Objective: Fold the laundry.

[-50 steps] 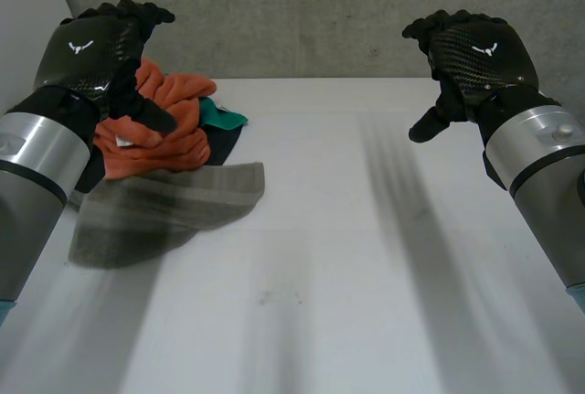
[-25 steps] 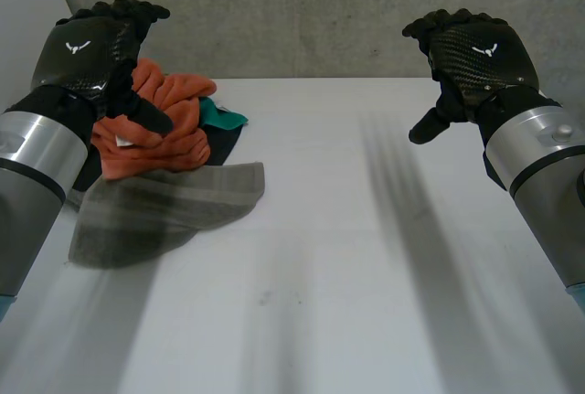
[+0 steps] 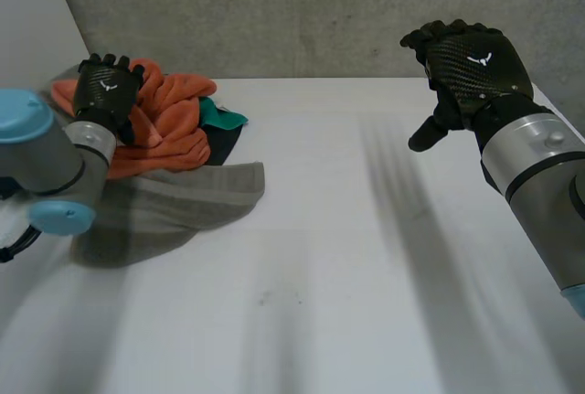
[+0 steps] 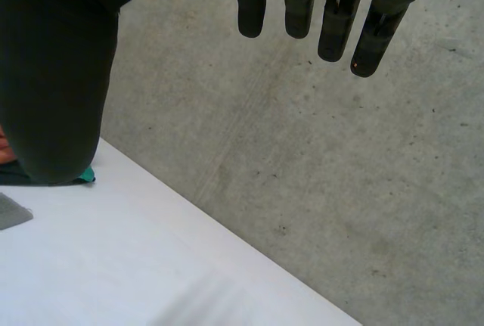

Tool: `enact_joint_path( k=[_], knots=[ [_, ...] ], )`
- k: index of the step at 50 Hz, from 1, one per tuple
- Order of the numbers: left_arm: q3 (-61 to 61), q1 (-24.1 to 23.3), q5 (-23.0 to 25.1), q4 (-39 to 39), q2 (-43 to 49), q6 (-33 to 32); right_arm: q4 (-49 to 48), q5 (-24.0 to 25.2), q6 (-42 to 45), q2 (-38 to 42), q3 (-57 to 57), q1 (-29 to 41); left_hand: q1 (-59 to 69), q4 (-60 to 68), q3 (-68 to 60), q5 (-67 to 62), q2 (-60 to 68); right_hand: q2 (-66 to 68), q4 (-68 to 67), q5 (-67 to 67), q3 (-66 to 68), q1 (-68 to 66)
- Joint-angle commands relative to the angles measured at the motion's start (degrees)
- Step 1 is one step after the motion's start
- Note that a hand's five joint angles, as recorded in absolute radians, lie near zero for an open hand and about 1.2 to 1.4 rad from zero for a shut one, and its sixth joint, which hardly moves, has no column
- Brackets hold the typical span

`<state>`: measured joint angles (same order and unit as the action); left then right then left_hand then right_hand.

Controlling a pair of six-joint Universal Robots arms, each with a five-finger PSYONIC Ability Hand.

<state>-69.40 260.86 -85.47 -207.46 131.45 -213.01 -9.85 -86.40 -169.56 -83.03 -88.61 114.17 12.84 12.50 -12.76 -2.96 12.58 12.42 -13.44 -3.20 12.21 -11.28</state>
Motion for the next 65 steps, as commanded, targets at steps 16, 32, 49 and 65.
enact_joint_path(
  k=[16, 32, 49, 65],
  knots=[
    [1.4, -9.3, -0.14, -4.71, -5.2, 2.83, -0.09, 0.0, 2.83, 0.5, -0.69, -1.49, 67.16, 67.5, -67.24, -67.04, 67.42, -2.42, 3.44, 3.2, -2.21, 1.28],
    [-15.16, -32.69, 3.03, -2.09, -16.68, 34.77, -0.35, 0.0, 2.74, 0.41, 0.28, -4.31, -2.6, -2.26, 2.52, 2.72, -2.33, -2.42, 3.44, 3.2, -2.21, 1.28],
    [-16.2, -18.38, 1.8, 14.98, -25.63, 34.24, 4.12, 1.31, 5.9, 2.34, 0.72, -4.39, 0.07, 0.4, -0.14, 0.06, 0.33, -2.42, 3.44, 3.2, -2.21, 1.28],
    [-14.72, -1.5, 3.72, 13.66, -10.9, 0.59, 12.75, 2.55, 7.31, 8.67, 1.6, 2.02, 3.09, 3.43, -3.17, -2.97, 3.36, -2.42, 3.44, 3.2, -2.21, 1.28]
  ],
)
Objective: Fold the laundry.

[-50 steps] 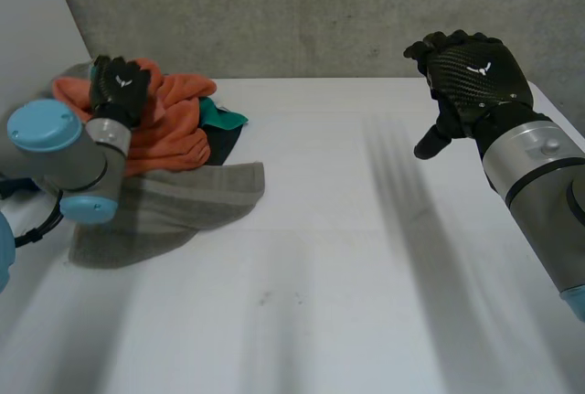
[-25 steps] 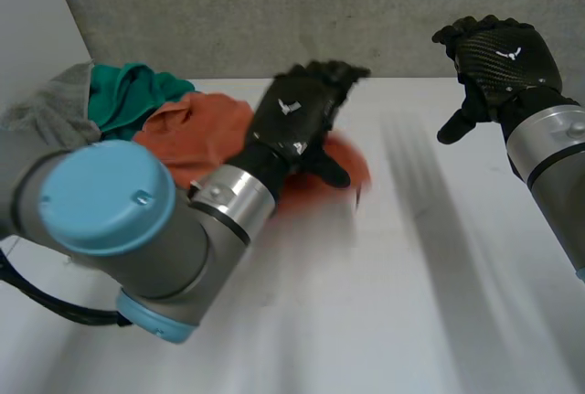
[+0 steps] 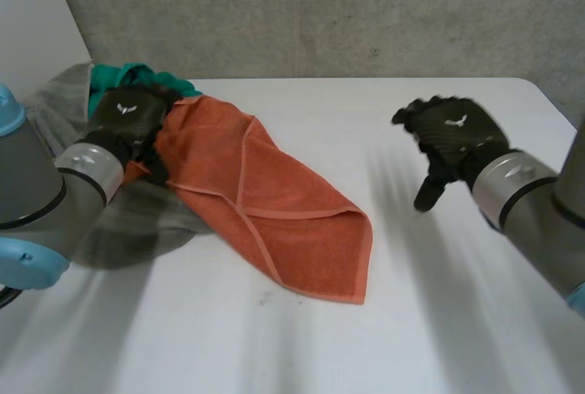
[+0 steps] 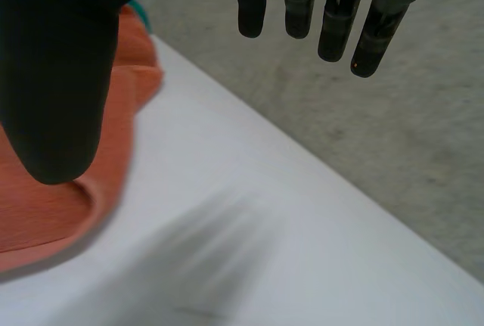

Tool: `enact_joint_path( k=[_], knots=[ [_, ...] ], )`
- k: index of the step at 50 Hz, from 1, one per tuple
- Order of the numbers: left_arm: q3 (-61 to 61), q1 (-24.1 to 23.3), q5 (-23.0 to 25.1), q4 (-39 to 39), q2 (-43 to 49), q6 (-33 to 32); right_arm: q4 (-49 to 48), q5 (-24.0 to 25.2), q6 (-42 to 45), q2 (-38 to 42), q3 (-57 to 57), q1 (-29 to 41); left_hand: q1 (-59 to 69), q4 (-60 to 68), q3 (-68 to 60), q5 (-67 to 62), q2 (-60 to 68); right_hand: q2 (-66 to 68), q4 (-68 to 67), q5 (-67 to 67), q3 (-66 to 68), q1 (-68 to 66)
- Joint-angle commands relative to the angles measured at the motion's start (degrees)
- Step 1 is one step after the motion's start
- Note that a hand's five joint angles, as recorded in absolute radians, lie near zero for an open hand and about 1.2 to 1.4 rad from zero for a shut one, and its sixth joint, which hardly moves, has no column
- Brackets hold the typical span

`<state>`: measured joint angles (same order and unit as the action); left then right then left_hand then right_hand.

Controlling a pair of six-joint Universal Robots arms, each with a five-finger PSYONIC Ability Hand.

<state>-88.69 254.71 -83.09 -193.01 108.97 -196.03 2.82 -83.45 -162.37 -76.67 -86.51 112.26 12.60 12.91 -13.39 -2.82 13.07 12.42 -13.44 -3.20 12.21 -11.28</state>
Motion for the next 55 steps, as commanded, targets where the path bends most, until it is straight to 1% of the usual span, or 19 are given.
enact_joint_path(
  k=[1, 6, 11, 13, 16, 18, 21, 22, 23, 27, 37, 41, 43, 44, 45, 47, 48, 51, 55],
  knots=[
    [5.37, 4.75, 1.61, -0.88, 13.01, -16.58, 0.08, -0.4, 0.13, 2.58, -0.59, 4.02, 3.5, 3.19, -2.71, -3.28, 3.03, -2.42, 3.44, 3.2, -2.21, 1.28],
    [8.45, 5.01, 3.37, -1.05, 17.5, -16.76, 0.08, -0.49, 0.21, 3.81, -0.85, 4.2, 7.7, 7.38, -6.91, -7.48, 7.23, -2.42, 3.44, 3.2, -2.21, 1.28],
    [10.21, 5.01, 3.81, -4.21, 19.17, -16.58, 0.08, -0.57, 0.21, 4.34, -0.94, 4.02, 22.32, 22.0, -21.52, -22.1, 21.84, -2.42, 3.44, 3.2, -2.21, 1.28],
    [10.3, 5.01, 3.81, -6.93, 19.61, -16.49, 0.08, -0.57, 0.21, 4.43, -0.94, 3.94, 35.74, 35.42, -34.95, -35.52, 35.27, -2.42, 3.44, 3.2, -2.21, 1.28],
    [10.3, 4.49, 3.55, -8.7, 19.7, -16.58, 0.08, -0.57, 0.21, 5.04, -1.21, 3.85, 51.72, 51.41, -50.93, -51.51, 51.25, -2.42, 3.44, 3.2, -2.21, 1.28],
    [9.95, 4.4, 3.46, -8.79, 19.44, -16.67, 0.08, -0.57, 0.21, 5.48, -1.21, 3.85, 53.12, 52.81, -52.33, -52.91, 52.65, -2.42, 3.44, 3.2, -2.21, 1.28],
    [9.15, 3.78, 3.37, -8.7, 18.65, -16.49, 0.08, -0.57, 0.04, 6.1, -1.21, 3.85, 50.62, 50.3, -49.83, -50.4, 50.15, -2.42, 3.44, 3.2, -2.21, 1.28],
    [8.98, 3.52, 3.37, -8.7, 18.13, -16.49, 0.08, -0.57, -0.05, 6.18, -1.21, 3.85, 48.27, 47.96, -47.48, -48.05, 47.8, -2.42, 3.44, 3.2, -2.21, 1.28],
    [8.45, 3.08, 3.46, -8.62, 16.64, -16.4, 0.08, -0.49, -0.14, 6.27, -1.12, 3.85, 42.09, 41.77, -41.29, -41.87, 41.62, -2.42, 3.44, 3.2, -2.21, 1.28],
    [6.96, 2.73, 3.72, -8.7, 14.26, -16.67, 0.08, -0.75, -0.4, 6.54, -0.94, 4.02, 33.13, 32.81, -32.33, -32.91, 32.65, -2.42, 3.44, 3.2, -2.21, 1.28],
    [7.57, 3.25, 3.72, -8.44, 14.52, -17.11, 0.17, -0.66, -0.4, 7.24, -1.03, 4.02, 33.45, 33.13, -32.65, -33.23, 32.97, -2.42, 3.44, 3.2, -2.21, 1.28],
    [7.66, 3.08, 3.81, -6.95, 14.43, -17.02, 0.17, -0.66, -0.4, 7.33, -1.03, 4.02, 34.29, 33.97, -33.49, -34.07, 33.81, -2.42, 3.44, 3.2, -2.21, 1.28],
    [8.01, 3.34, 4.07, -6.33, 14.25, -17.02, 0.08, -0.66, -0.4, 7.33, -1.03, 4.11, 37.8, 37.48, -37.0, -37.58, 37.32, -2.42, 3.44, 3.2, -2.21, 1.28],
    [8.27, 3.34, 4.16, -6.24, 14.25, -17.02, 0.08, -0.57, -0.4, 7.5, -1.03, 4.2, 41.48, 41.17, -40.69, -41.27, 41.01, -2.42, 3.44, 3.2, -2.21, 1.28],
    [9.06, 3.25, 4.33, -6.15, 14.78, -17.02, 0.08, -0.57, -0.49, 7.68, -1.03, 4.2, 49.18, 48.86, -48.39, -48.96, 48.71, -2.42, 3.44, 3.2, -2.21, 1.28],
    [10.11, 3.16, 4.51, -6.07, 15.65, -17.11, 0.08, -0.57, -0.49, 8.03, -1.03, 4.29, 58.96, 58.64, -58.16, -58.74, 58.48, -2.42, 3.44, 3.2, -2.21, 1.28],
    [10.55, 3.16, 4.51, -5.98, 16.36, -17.19, 0.08, -0.66, -0.66, 8.47, -1.03, 4.29, 66.67, 66.36, -65.88, -66.46, 66.2, -2.42, 3.44, 3.2, -2.21, 1.28],
    [12.31, 2.9, 3.9, -5.01, 18.73, -17.81, 0.08, -0.75, -1.63, 8.73, -0.94, 4.29, 67.4, 67.09, -66.61, -67.18, 66.93, -2.42, 3.44, 3.2, -2.21, 1.28],
    [12.84, 2.2, 3.55, -2.03, 18.04, -18.78, 0.78, -0.84, -8.03, 8.56, -0.5, 3.94, 67.4, 67.09, -66.61, -67.18, 66.93, -2.42, 3.44, 3.2, -2.21, 1.28]
  ],
)
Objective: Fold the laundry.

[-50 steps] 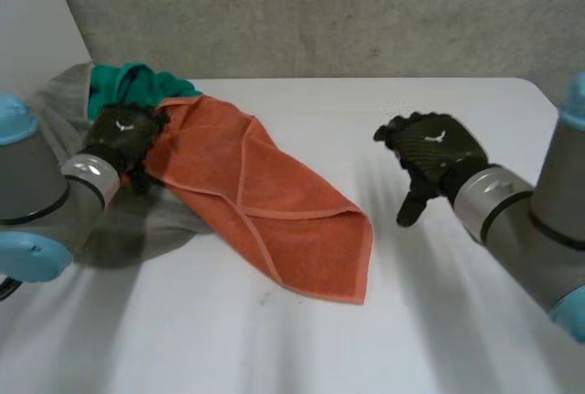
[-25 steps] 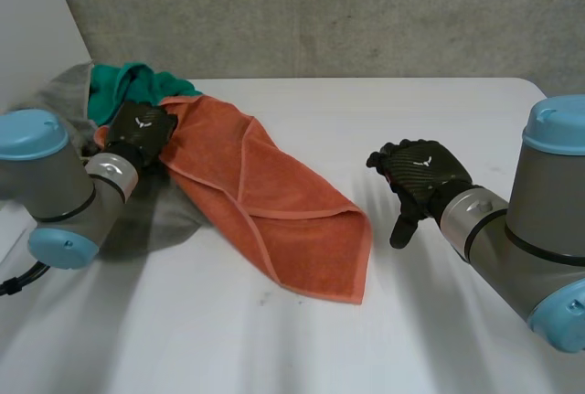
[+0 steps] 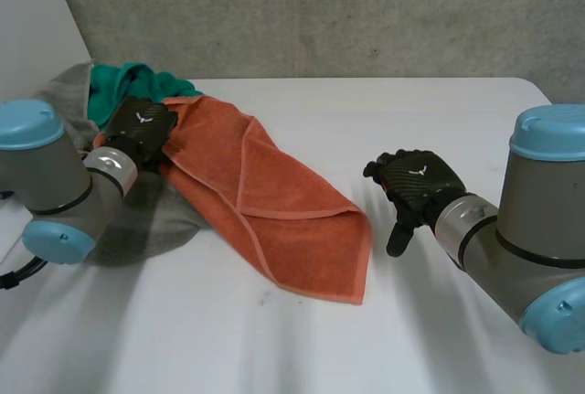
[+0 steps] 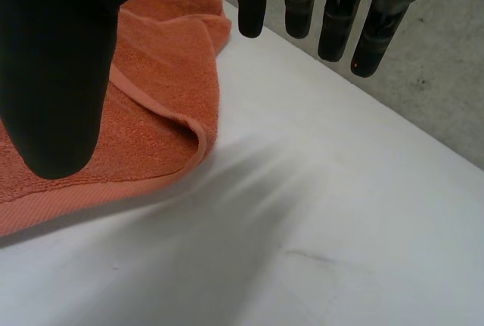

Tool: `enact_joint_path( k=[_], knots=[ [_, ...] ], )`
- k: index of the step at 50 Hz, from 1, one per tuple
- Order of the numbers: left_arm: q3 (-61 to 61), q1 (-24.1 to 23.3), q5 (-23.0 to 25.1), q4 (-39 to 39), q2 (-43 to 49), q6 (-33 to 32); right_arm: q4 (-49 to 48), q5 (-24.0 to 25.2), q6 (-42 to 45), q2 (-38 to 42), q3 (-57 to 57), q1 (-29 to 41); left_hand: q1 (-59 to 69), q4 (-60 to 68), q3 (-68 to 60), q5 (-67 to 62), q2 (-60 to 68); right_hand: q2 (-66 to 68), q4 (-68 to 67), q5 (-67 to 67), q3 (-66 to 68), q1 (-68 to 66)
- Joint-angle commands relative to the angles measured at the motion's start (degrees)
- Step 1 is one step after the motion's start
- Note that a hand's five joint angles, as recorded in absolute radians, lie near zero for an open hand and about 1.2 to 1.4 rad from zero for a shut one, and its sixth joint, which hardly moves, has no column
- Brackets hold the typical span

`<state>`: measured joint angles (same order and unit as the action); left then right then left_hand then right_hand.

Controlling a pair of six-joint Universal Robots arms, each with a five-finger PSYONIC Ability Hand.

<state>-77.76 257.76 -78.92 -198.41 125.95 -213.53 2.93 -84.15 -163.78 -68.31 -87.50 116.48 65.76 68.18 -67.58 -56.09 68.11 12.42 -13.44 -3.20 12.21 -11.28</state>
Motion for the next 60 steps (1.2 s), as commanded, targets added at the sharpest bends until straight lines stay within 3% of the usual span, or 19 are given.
enact_joint_path(
  k=[1, 14, 24, 31, 48, 49, 50, 51, 52, 56, 58, 60],
  knots=[
    [1.83, -1.12, -0.79, 4.07, 0.35, -1.19, 1.11, -0.13, -10.03, 0.2, 0.49, -0.29, 14.24, 11.82, -12.42, -13.91, 11.89, -2.42, 3.44, 3.2, -2.21, 1.28],
    [-4.14, -7.44, -2.29, 13.74, -23.36, -0.04, 7.97, 0.74, -33.96, 0.02, 0.57, 0.67, 14.24, 11.82, -12.42, -13.91, 11.89, -2.42, 3.44, 3.2, -2.21, 1.28],
    [-3.8, -11.05, -4.22, 16.65, -28.39, 1.01, 7.53, 0.57, -50.48, 2.03, 1.71, 6.46, 14.24, 11.82, -12.42, -13.91, 11.89, -2.42, 3.44, 3.2, -2.21, 1.28],
    [-1.6, -14.21, -7.82, 16.91, -29.71, 1.28, 7.18, -1.18, -52.52, 6.34, 6.46, 12.71, 14.24, 11.82, -12.42, -13.91, 11.89, -2.42, 3.44, 3.2, -2.21, 1.28],
    [0.95, -19.14, -10.64, 16.82, -29.89, 2.68, -1.25, -17.61, -51.21, 17.76, 16.74, 21.33, 14.24, 11.82, -12.42, -13.91, 11.89, -2.42, 3.44, 3.2, -2.21, 1.28],
    [0.86, -19.14, -10.64, 16.82, -29.97, 3.38, -1.52, -18.23, -50.59, 18.56, 17.27, 21.33, 14.24, 11.82, -12.42, -13.91, 11.89, 3.78, -2.76, -3.0, 3.99, -4.93],
    [0.86, -19.14, -10.72, 16.82, -29.98, 3.65, -1.69, -19.02, -49.63, 19.35, 17.8, 21.33, 14.24, 11.82, -12.42, -13.91, 11.89, 19.2, -18.19, -18.43, 19.41, -20.35],
    [0.77, -19.05, -10.72, 16.91, -30.06, 4.0, -2.31, -20.86, -47.62, 20.14, 17.63, 21.33, 14.24, 11.82, -12.42, -13.91, 11.89, 56.83, -55.81, -56.05, 57.04, -57.98],
    [0.68, -19.05, -10.72, 16.91, -30.06, 4.26, -2.83, -22.01, -46.55, 20.32, 17.45, 21.33, 14.24, 11.82, -12.42, -13.91, 11.89, 67.47, -66.45, -66.69, 67.68, -68.62],
    [-0.46, -18.52, -10.81, 17.0, -30.94, 4.53, -6.08, -27.46, -38.83, 18.14, 13.25, 19.49, 14.24, 11.82, -12.42, -13.91, 11.89, 67.58, -66.56, -66.8, 67.79, -68.72],
    [-2.38, -17.91, -10.46, 17.26, -31.38, 4.44, -7.23, -27.3, -33.65, 14.54, 10.52, 17.21, 14.24, 11.82, -12.42, -13.91, 11.89, 67.58, -66.56, -66.8, 67.79, -68.72],
    [-4.23, -17.38, -10.2, 17.44, -31.56, 4.35, -7.32, -24.14, -23.46, 6.38, 7.0, 10.46, 14.24, 11.82, -12.42, -13.91, 11.89, 67.58, -66.56, -66.8, 67.79, -68.72]
  ],
)
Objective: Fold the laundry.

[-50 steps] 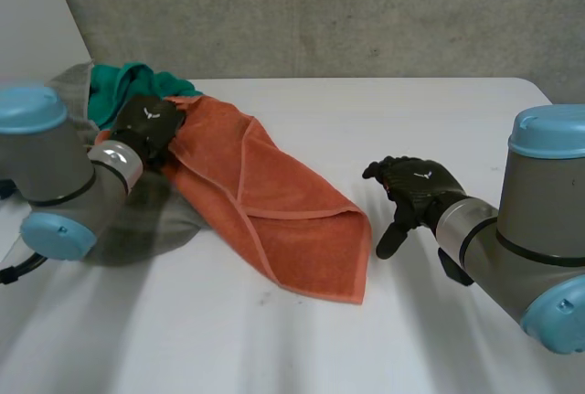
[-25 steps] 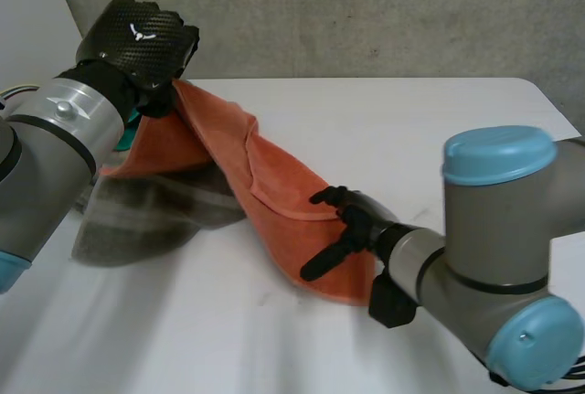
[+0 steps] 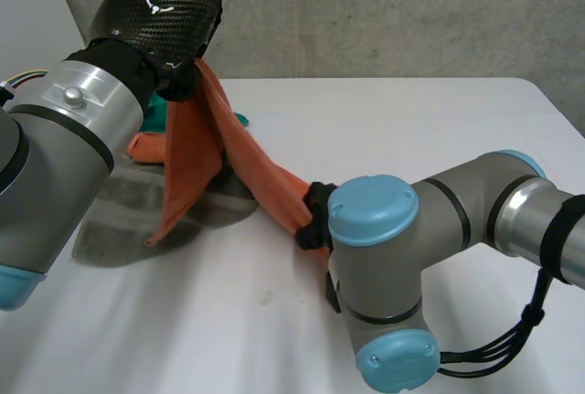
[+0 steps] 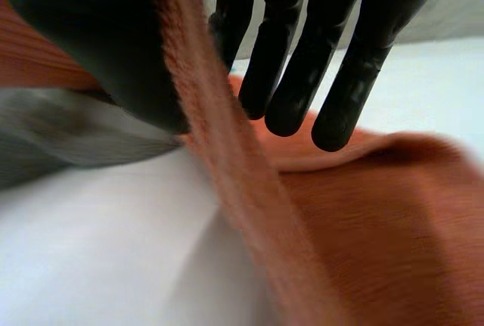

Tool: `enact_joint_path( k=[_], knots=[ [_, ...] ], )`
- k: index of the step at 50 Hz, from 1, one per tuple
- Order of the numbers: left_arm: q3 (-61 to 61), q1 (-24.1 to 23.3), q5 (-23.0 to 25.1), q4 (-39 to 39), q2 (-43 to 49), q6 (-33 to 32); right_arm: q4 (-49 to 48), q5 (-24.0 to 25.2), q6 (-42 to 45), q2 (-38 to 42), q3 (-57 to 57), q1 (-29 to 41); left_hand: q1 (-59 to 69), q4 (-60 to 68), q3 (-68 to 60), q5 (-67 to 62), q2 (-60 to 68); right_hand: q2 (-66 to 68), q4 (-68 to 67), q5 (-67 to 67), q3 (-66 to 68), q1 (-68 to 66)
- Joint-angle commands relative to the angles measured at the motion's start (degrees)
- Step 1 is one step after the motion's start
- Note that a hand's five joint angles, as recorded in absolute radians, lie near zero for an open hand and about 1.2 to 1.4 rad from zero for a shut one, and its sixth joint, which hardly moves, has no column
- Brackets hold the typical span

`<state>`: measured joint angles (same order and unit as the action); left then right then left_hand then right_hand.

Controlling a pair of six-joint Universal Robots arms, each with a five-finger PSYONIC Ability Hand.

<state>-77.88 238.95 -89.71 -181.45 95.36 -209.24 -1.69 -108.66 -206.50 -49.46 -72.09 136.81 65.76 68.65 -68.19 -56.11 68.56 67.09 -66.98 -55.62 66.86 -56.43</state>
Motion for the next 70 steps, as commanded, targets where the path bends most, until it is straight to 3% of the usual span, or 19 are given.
enact_joint_path(
  k=[1, 3, 7, 13, 18, 23, 29, 31, 35, 40, 43, 47, 56, 64, 70],
  knots=[
    [-5.87, 1.95, 0.59, 0.57, -1.23, 0.06, -2.62, 2.03, 22.78, -14.85, -9.54, -12.5, 14.24, 11.35, -11.81, -13.89, 11.44, 12.91, -13.02, -14.38, 13.14, -23.57],
    [-7.55, 2.48, 0.68, 0.83, -1.58, -0.03, -2.71, 8.33, 33.12, -21.34, -12.7, -19.69, 14.24, 11.35, -11.81, -13.89, 11.44, 12.91, -13.02, -14.38, 13.14, -23.57],
    [-12.03, 2.75, 1.29, 1.62, -1.67, 0.24, 1.05, 17.74, 46.67, -28.91, -13.77, -24.56, 14.24, 11.35, -11.81, -13.89, 11.44, 12.91, -13.02, -14.38, 13.14, -23.57],
    [-16.87, 1.78, 6.39, 2.06, -0.62, 1.2, 12.75, 21.11, 50.76, -33.33, -12.37, -24.92, 14.24, 11.35, -11.81, -13.89, 11.44, 12.91, -13.02, -14.38, 13.14, -23.57],
    [-16.44, 2.31, 7.97, 1.62, 5.96, 1.38, 17.77, 20.94, 52.25, -32.37, -12.89, -24.04, 14.24, 11.35, -11.81, -13.89, 11.44, 12.91, -13.02, -14.38, 13.14, -23.57],
    [-11.17, 2.04, 7.27, 1.62, 14.4, 0.5, 18.3, 19.89, 59.87, -22.73, -11.23, -23.78, 14.24, 11.35, -11.81, -13.89, 11.44, 12.91, -13.02, -14.38, 13.14, -23.57],
    [7.18, 2.48, 4.9, 0.84, 26.27, -4.76, 15.84, 15.41, 65.97, -15.5, 0.18, -23.69, 14.24, 11.35, -11.81, -13.89, 11.44, 12.91, -13.02, -14.38, 13.14, -23.57],
    [12.28, 2.66, 4.11, -0.91, 28.03, -6.7, 11.63, 12.86, 65.97, -12.95, 7.91, -23.6, 14.24, 11.35, -11.81, -13.89, 11.44, 12.91, -13.02, -14.38, 13.14, -23.57],
    [24.51, 3.36, 2.79, -14.69, 29.09, -13.03, -2.94, 11.54, 65.88, -12.5, 15.92, -23.78, 14.24, 11.35, -11.81, -13.89, 11.44, 12.91, -13.02, -14.38, 13.14, -23.57],
    [25.85, 3.1, 2.96, -34.38, 27.43, -13.91, -30.06, 11.45, 65.26, -16.88, 12.88, -23.78, 14.24, 11.35, -11.81, -13.89, 11.44, 12.91, -13.02, -14.38, 13.14, -23.57],
    [22.78, 2.92, 3.14, -41.0, 24.18, -13.56, -35.39, 11.54, 65.7, -19.35, 9.44, -23.69, 14.24, 11.35, -11.81, -13.89, 11.44, 12.91, -13.02, -14.38, 13.14, -23.57],
    [16.81, 2.92, 3.49, -39.34, 19.17, -11.98, -31.29, 11.71, 65.88, -21.9, 6.18, -23.69, 14.24, 11.35, -11.81, -13.89, 11.44, 12.91, -13.02, -14.38, 13.14, -23.57],
    [-1.73, 2.75, 5.86, -31.34, 14.15, -7.59, -8.52, 12.24, 65.18, -21.99, -2.43, -24.48, 14.24, 11.35, -11.81, -13.89, 11.44, 12.91, -13.02, -14.38, 13.14, -23.57],
    [-18.35, 0.21, 6.3, -27.73, 16.16, -7.41, -4.55, 13.29, 65.09, -20.33, -14.82, -24.83, 14.24, 11.35, -11.81, -13.89, 11.44, 12.91, -13.02, -14.38, 13.14, -23.57],
    [-20.3, -2.17, 5.95, -27.29, 23.46, -7.06, -4.55, 16.72, 64.21, -17.07, -21.06, -26.77, 14.24, 11.35, -11.81, -13.89, 11.44, 12.91, -13.02, -14.38, 13.14, -23.57]
  ],
)
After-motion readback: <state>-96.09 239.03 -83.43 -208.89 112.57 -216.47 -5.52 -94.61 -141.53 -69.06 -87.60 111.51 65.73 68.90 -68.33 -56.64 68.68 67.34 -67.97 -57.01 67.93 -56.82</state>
